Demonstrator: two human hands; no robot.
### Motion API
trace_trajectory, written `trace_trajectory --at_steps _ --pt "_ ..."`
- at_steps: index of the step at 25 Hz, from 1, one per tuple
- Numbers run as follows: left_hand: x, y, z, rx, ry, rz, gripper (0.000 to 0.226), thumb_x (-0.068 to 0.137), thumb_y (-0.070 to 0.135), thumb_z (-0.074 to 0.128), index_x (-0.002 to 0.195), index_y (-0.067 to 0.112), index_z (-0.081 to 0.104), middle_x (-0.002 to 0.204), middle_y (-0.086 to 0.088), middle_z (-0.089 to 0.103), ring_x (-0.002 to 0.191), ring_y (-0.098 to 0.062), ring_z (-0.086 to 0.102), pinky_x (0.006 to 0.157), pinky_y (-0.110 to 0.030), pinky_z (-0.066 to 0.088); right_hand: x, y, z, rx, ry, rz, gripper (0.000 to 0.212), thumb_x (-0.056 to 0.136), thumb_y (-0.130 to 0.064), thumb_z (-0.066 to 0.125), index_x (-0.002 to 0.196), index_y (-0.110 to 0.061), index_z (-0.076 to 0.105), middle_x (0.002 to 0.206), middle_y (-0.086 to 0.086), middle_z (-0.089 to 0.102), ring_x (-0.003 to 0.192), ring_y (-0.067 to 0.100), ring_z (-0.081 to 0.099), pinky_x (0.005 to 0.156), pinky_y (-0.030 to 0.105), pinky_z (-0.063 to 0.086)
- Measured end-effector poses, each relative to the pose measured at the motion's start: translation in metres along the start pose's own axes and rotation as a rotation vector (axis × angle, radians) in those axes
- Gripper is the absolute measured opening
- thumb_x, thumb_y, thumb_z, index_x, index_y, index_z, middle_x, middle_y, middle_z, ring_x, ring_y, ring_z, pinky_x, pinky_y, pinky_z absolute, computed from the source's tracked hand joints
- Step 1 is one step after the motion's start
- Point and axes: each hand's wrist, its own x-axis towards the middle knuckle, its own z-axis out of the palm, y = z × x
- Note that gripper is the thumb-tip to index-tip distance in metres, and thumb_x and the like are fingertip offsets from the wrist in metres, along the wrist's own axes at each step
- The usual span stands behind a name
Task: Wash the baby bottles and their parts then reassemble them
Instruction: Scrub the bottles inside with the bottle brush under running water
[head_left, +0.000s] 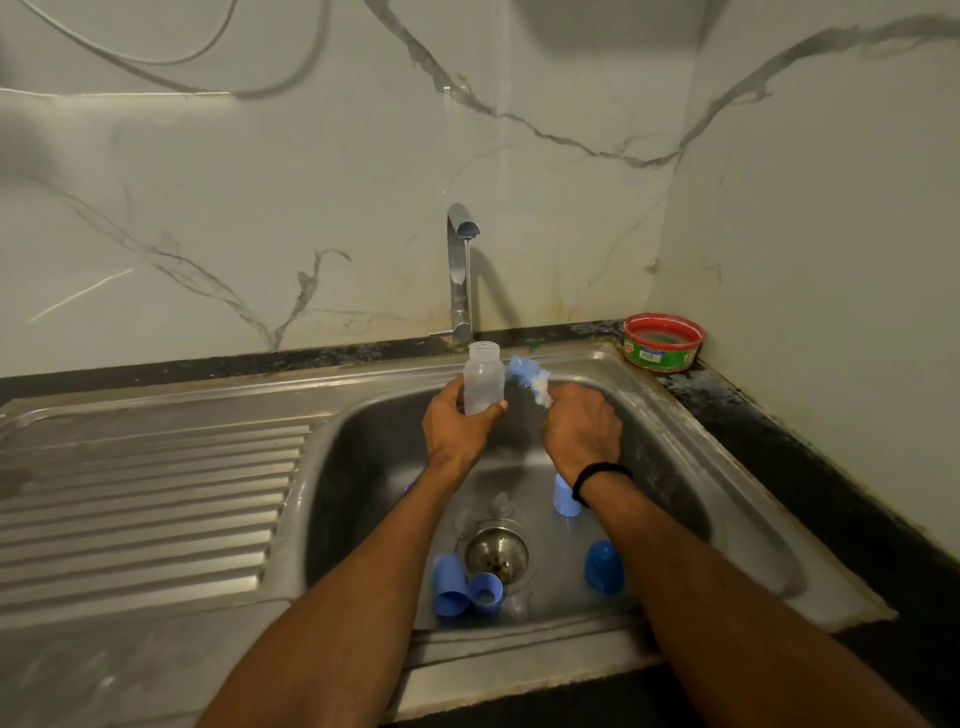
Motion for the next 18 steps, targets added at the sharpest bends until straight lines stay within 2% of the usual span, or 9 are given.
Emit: trace_trajectory --at_steps 4,14,18 --pt "0.001 -0.0077 -0.0005 0.018 0.008 0.0 0.058 0.082 0.022 0.082 0.134 0.014 0.058 0.132 -0.008 0.064 0.119 -0.023 0.061 0.097 -0.032 0.051 0.0041 0.0011 0.0059 -0.041 0.036 -0.017 0.029 0.1 -0.02 0.05 0.127 -0.015 0.061 0.119 0.009 0.065 0.109 0.028 0.062 0.088 0.036 0.048" --pt "0.0018 -0.0117 0.0003 0.019 0.025 -0.018 0.06 0.084 0.026 0.081 0.137 0.015 0.055 0.135 -0.007 0.062 0.122 -0.024 0.06 0.095 -0.031 0.05 0.0041 0.0034 0.0008 -0.018 0.045 -0.008 0.025 0.099 -0.018 0.05 0.121 -0.013 0.062 0.115 0.01 0.066 0.105 0.029 0.063 0.083 0.036 0.049" --pt "0.0055 -0.0109 -0.0022 0.046 0.047 0.007 0.06 0.083 0.029 0.081 0.135 0.014 0.056 0.132 -0.007 0.064 0.118 -0.022 0.062 0.09 -0.026 0.05 0.0023 0.002 -0.0012 -0.028 0.037 -0.024 0.025 0.099 -0.017 0.049 0.12 -0.012 0.061 0.114 0.011 0.066 0.105 0.03 0.062 0.082 0.035 0.047"
